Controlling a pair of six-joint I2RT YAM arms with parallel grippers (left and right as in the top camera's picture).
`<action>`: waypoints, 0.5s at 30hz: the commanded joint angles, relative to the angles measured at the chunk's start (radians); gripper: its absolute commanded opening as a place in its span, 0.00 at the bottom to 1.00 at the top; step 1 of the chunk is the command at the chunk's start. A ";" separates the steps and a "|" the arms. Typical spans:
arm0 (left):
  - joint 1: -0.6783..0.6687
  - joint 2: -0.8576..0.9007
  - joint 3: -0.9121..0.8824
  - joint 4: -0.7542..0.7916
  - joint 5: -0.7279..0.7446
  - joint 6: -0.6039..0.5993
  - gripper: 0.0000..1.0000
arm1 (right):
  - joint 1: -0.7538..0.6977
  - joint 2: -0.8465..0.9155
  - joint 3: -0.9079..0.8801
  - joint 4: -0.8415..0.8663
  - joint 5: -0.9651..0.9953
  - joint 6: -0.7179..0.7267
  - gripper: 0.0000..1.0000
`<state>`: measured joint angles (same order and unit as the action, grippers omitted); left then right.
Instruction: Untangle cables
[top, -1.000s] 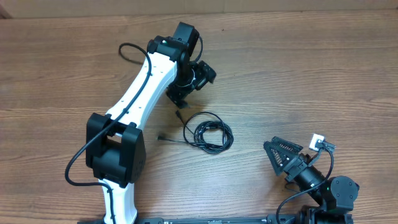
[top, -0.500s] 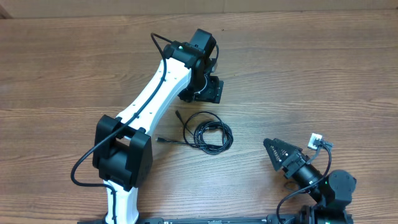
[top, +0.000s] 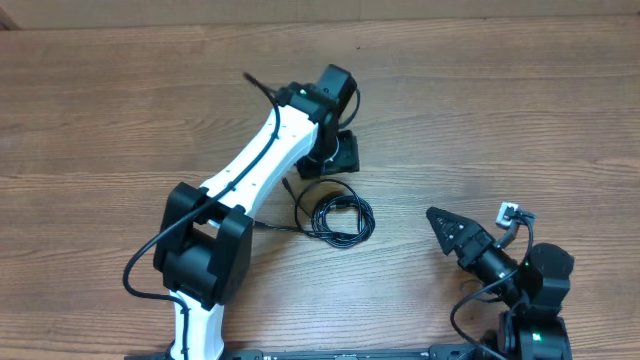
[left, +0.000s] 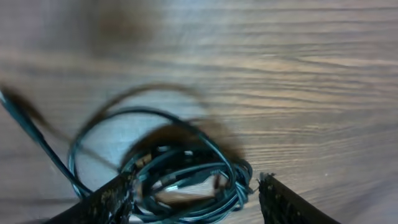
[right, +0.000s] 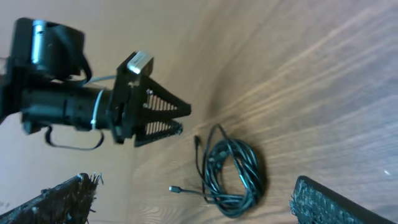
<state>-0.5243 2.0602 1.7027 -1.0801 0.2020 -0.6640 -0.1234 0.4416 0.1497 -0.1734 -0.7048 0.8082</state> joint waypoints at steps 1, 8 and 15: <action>-0.008 -0.003 -0.041 0.014 0.035 -0.224 0.67 | 0.004 0.035 0.024 0.006 0.012 -0.021 0.99; -0.015 -0.003 -0.179 0.232 0.055 -0.359 0.60 | 0.005 0.055 0.024 0.006 0.008 -0.021 1.00; -0.026 -0.003 -0.229 0.337 0.109 -0.407 0.57 | 0.005 0.055 0.024 0.006 0.008 -0.021 1.00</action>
<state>-0.5331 2.0602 1.4925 -0.7517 0.2745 -1.0168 -0.1234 0.4976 0.1497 -0.1734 -0.7021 0.7994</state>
